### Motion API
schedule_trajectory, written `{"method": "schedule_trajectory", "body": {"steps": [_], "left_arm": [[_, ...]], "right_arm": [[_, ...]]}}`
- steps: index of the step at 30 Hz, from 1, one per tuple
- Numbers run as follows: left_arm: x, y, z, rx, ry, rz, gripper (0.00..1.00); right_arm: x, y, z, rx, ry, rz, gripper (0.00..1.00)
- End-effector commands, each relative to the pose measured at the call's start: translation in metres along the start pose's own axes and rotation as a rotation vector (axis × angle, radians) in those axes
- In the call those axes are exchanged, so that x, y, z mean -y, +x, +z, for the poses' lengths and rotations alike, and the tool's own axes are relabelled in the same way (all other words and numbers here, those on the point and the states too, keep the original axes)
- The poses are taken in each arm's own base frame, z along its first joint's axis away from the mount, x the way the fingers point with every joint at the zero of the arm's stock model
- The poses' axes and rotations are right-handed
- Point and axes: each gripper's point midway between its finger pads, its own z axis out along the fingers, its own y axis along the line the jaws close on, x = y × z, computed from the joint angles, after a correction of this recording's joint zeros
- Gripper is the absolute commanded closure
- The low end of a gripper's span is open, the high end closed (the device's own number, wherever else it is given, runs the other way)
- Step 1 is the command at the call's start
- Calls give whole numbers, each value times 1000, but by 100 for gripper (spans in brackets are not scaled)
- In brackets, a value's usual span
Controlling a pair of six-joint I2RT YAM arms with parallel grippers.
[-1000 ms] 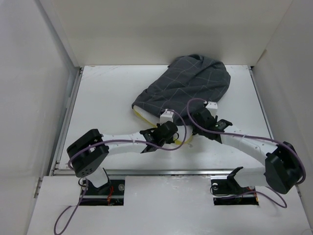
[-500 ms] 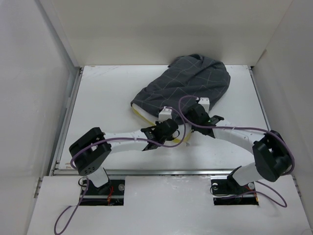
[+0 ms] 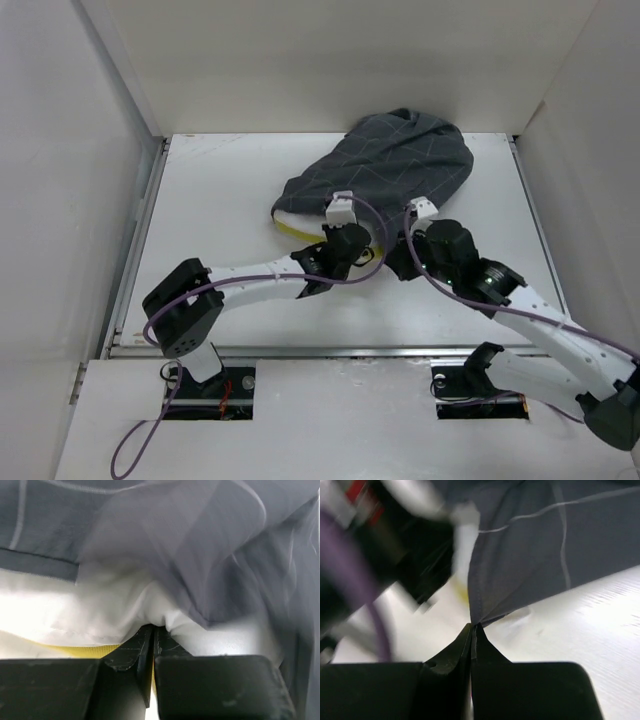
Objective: Put the pillow into the pillowcase
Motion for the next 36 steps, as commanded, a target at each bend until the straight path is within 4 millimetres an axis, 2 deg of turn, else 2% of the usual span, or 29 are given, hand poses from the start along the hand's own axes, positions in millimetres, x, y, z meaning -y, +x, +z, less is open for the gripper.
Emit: {"method": "schedule_trajectory", "body": {"steps": [1,2,4,6,9,10,11,12,13,15,16,17,18,19,20,24,25,27,29,31,33,34,35,36], "left_arm": [[39,-102,3,294,52,-257,100],[44,-99,11,295,55,-273,100],[56,-111,18,325,62,-323,100],[60,-107,36,330,7,-362,100],[54,-86,54,289,-73,-341,100],[54,-78,57,261,-82,-334,100],[47,-66,57,223,-107,-302,99],[41,-56,55,191,-109,-280,82],[25,-47,44,170,-130,-273,69],[3,-33,28,125,-156,-261,33],[-1,-42,10,116,-133,-294,13],[-26,-16,-1,49,-177,-267,8],[-33,-10,-11,19,-175,-274,1],[-39,-3,-20,-17,-167,-275,1],[-46,5,-39,-44,-151,-270,1],[-73,28,-79,-167,-170,-232,1],[-78,28,-85,-175,-186,-240,1],[-88,22,-96,-172,-203,-237,5],[-109,20,-109,-175,-274,-202,9],[-124,-8,-111,-92,-323,-215,6],[-134,-36,-104,-12,-357,-222,0],[-140,-58,-97,21,-372,-192,0],[-128,-78,-85,72,-322,-217,0],[-128,-91,-77,104,-321,-217,0]], "right_arm": [[-69,15,-48,-76,-394,-54,100],[-77,12,-60,-62,-449,-60,100],[-95,13,-76,-74,-568,-54,100],[-104,7,-85,-58,-620,-64,100],[-106,-1,-89,-30,-627,-87,100],[-103,0,-87,-36,-609,-83,100],[-98,-7,-85,-12,-565,-88,100],[-94,-9,-86,-15,-536,-83,100],[-91,-7,-82,-25,-515,-90,100],[-83,-8,-79,-27,-463,-93,100],[-78,-6,-74,-40,-433,-89,83],[-73,-3,-70,-52,-403,-85,65],[-67,-4,-67,-47,-361,-82,50],[-63,-3,-66,-60,-338,-80,39],[-59,-2,-64,-63,-315,-79,19],[-46,-9,-56,-45,-222,-76,13],[-38,-14,-52,-27,-168,-75,11],[-28,-12,-39,-58,-99,-76,8],[-19,-13,-29,-69,-37,-65,8],[-19,-10,-12,-89,-14,-33,5],[-16,-17,4,-50,22,-1,4],[-14,-13,16,-67,42,20,2],[-10,-14,24,-60,69,30,2],[-13,-23,31,-27,67,43,2]]}}
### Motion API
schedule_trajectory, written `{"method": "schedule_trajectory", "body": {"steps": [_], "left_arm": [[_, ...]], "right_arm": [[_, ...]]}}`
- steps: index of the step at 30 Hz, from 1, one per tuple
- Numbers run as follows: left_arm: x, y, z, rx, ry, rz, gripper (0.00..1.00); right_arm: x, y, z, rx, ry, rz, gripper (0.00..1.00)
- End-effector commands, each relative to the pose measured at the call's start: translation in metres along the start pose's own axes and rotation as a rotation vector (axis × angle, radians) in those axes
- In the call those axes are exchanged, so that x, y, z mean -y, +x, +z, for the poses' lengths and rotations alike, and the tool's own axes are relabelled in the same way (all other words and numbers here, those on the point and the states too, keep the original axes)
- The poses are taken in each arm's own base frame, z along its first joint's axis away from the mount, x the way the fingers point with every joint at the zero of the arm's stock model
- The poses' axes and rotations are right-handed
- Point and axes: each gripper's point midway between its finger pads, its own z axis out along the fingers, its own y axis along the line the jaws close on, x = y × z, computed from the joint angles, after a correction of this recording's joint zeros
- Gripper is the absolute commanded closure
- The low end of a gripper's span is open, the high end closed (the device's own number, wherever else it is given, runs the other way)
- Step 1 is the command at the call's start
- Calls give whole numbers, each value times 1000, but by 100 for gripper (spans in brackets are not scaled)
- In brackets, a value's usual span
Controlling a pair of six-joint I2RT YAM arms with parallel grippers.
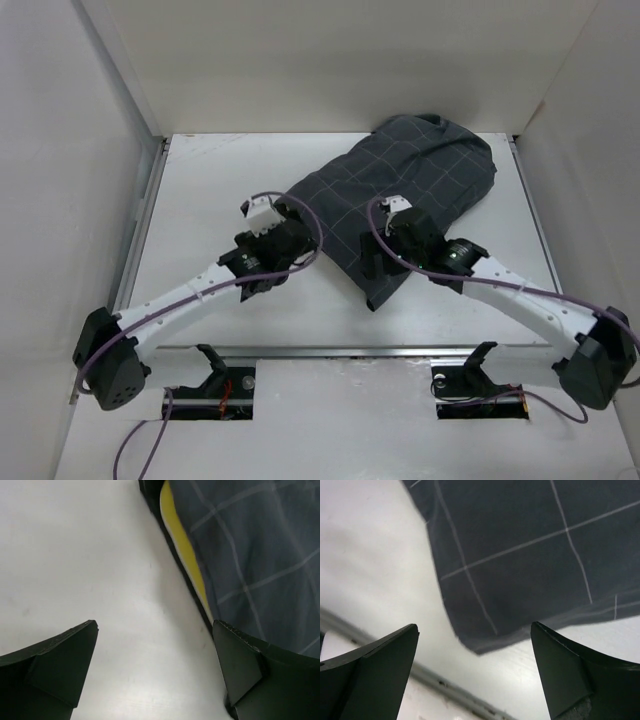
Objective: Put the pillow into the pillowcase
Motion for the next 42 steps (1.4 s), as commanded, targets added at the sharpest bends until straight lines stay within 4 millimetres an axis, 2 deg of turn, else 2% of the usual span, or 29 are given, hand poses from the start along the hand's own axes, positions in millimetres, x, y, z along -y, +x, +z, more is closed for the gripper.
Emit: {"method": "schedule_trajectory", "body": {"steps": [1,3,4,5,8,9,11,12,13,14,15,17,18,19,20,21,22,23,25,26,27,30,31,33,34,35,37,38,42], "left_arm": [[31,-66,12,141,67,-11,0],[42,-98,42,175,57,5,0],[45,-102,54,153,58,11,0],[46,-120,80,158,20,-1,0],[55,-129,122,98,27,69,0],[62,-133,148,79,39,88,0],[74,-124,170,36,75,134,0],[74,-118,192,11,57,148,4],[71,-110,199,-19,36,163,6],[70,-101,205,-46,30,173,14],[66,-88,214,-78,25,196,17],[54,-65,216,-133,17,214,29],[51,-53,217,-163,30,218,40],[48,-29,206,-208,40,248,48],[48,-16,198,-234,51,253,55],[47,12,177,-286,77,282,72],[56,2,168,-272,110,258,80],[49,41,146,-343,124,293,86],[54,70,110,-392,196,314,100],[57,90,74,-416,262,353,100],[59,97,57,-427,297,359,100],[61,101,5,-413,340,373,100],[45,104,-3,-427,295,394,80],[38,88,-16,-373,265,363,28],[26,90,-20,-382,231,381,10],[22,86,-22,-370,216,374,0],[5,90,-27,-374,183,380,0],[0,92,-27,-381,172,373,0],[-5,119,-43,-447,188,359,0]], "right_arm": [[-2,-41,26,133,53,75,1],[-4,-47,39,147,56,87,1],[-9,-57,45,176,42,101,1],[-7,-50,61,141,58,97,1],[0,-41,87,90,109,109,1],[0,-37,92,76,116,130,1],[11,-27,99,60,164,135,1],[16,-18,99,43,190,150,1],[29,-15,98,46,245,164,1],[41,1,97,9,297,167,1],[45,1,90,25,319,198,1],[70,11,79,23,403,238,1],[78,18,72,-1,429,255,1],[84,15,61,19,437,295,1],[98,14,53,27,473,330,1],[104,18,40,29,487,354,1],[108,15,31,43,492,367,1],[113,18,24,47,503,390,1],[128,16,7,75,549,416,1],[127,9,-6,114,537,430,1],[132,6,-13,134,550,428,1],[131,-4,-37,174,539,419,1],[124,-7,-41,174,505,423,1],[116,1,-51,144,463,402,1],[106,5,-52,116,401,396,1],[100,11,-54,95,367,382,1],[86,17,-68,111,274,340,1],[71,30,-69,74,194,311,1],[9,27,-98,99,-145,247,1]]}}
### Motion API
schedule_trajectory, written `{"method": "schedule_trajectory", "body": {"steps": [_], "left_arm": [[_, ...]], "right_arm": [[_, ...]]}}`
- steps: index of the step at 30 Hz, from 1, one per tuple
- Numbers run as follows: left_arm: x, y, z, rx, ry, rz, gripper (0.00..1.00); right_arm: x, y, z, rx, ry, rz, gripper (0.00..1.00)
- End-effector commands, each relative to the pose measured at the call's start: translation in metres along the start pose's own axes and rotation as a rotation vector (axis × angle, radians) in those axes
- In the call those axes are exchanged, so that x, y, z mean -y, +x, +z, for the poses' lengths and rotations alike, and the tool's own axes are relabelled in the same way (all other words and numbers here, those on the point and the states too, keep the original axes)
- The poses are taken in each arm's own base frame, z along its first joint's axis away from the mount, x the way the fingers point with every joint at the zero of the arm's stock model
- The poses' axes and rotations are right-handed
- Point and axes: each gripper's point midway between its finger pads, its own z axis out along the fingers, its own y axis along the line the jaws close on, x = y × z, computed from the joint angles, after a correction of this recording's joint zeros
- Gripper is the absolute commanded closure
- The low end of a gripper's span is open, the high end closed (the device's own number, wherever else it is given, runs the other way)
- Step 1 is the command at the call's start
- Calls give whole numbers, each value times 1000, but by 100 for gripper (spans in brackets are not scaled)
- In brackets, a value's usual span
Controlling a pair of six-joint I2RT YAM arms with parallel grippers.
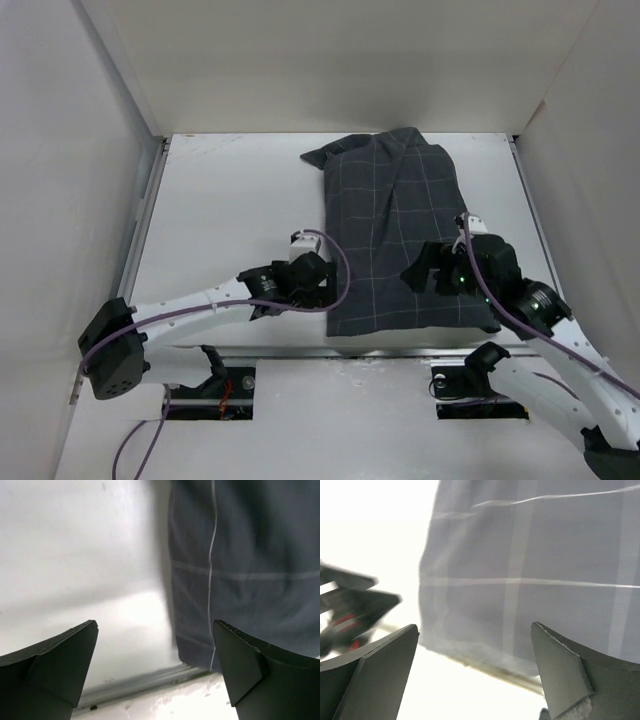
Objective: Put the pillow into the pillowcase
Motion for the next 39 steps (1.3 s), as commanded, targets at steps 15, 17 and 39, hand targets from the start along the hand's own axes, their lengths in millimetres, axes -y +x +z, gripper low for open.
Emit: {"method": "schedule_trajectory", "body": {"steps": [15,17,39], "left_arm": [[41,112,32,-149,-33,222,0],[46,102,38,-112,-74,218,0],[55,-46,20,284,-280,202,100]], "right_arm": [[-5,77,12,-219,-72,97,1],[-4,79,23,-216,-62,112,1],[-32,-58,38,103,68,-151,1]]}}
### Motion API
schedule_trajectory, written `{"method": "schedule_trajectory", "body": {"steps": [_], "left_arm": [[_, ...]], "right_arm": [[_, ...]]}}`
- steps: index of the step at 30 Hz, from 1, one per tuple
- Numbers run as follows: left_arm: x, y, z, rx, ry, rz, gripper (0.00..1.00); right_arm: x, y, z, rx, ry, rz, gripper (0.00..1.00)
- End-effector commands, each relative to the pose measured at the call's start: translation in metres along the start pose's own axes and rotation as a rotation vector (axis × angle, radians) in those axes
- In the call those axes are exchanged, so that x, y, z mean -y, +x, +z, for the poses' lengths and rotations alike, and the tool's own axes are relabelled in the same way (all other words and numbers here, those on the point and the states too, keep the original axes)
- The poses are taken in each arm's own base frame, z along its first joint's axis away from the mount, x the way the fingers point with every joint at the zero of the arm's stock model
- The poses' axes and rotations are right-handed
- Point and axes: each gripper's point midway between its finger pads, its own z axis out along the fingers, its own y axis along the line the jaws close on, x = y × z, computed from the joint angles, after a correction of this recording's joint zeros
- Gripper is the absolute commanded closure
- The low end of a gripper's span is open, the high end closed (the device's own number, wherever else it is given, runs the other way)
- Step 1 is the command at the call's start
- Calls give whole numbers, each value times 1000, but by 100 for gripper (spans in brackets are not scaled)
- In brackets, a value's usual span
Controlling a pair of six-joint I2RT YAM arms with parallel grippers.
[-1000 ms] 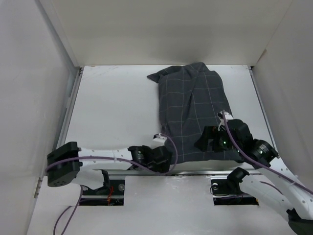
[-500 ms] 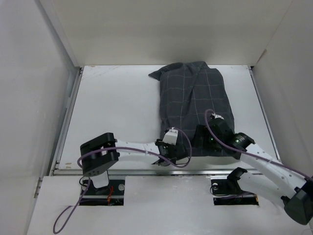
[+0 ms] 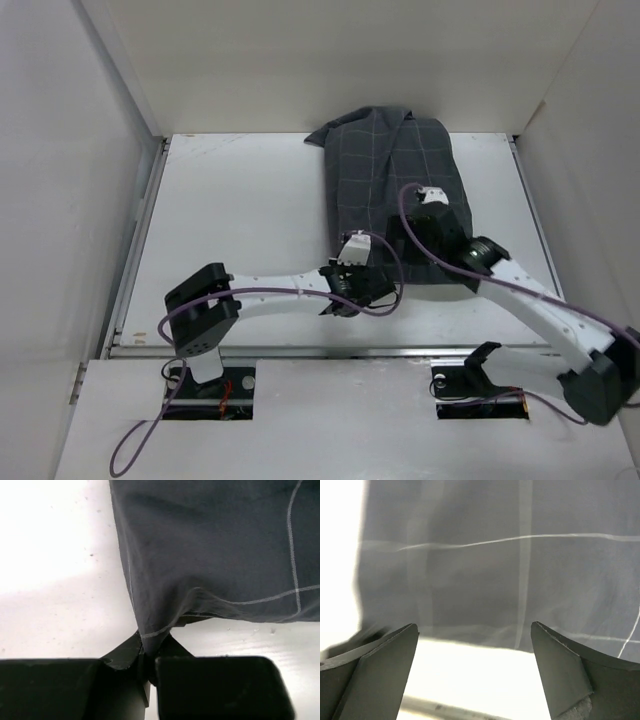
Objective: Put the pillow into the pillowcase
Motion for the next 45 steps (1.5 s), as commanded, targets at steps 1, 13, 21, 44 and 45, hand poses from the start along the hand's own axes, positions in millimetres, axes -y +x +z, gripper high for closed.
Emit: {"method": "schedule_trajectory", "body": {"steps": [1,13,21,44,45], "left_arm": [[-14,-47,-38,94,54,-28,100],[5,-86,-86,145,295,-73,100],[-1,-101,-104,174,287,-88,100],[-119,-204,-100,305,-57,-392,100],[-121,-201,-100,304,-59,-390,100]], "right_arm": [[-20,-30,-71,161,-175,-64,1],[-44,58,-79,13,-513,-131,100],[-4,43,-34,101,-194,-17,56],[-88,76,-72,-49,-424,-243,5],[-91,72,-68,-40,-411,-241,5]]}}
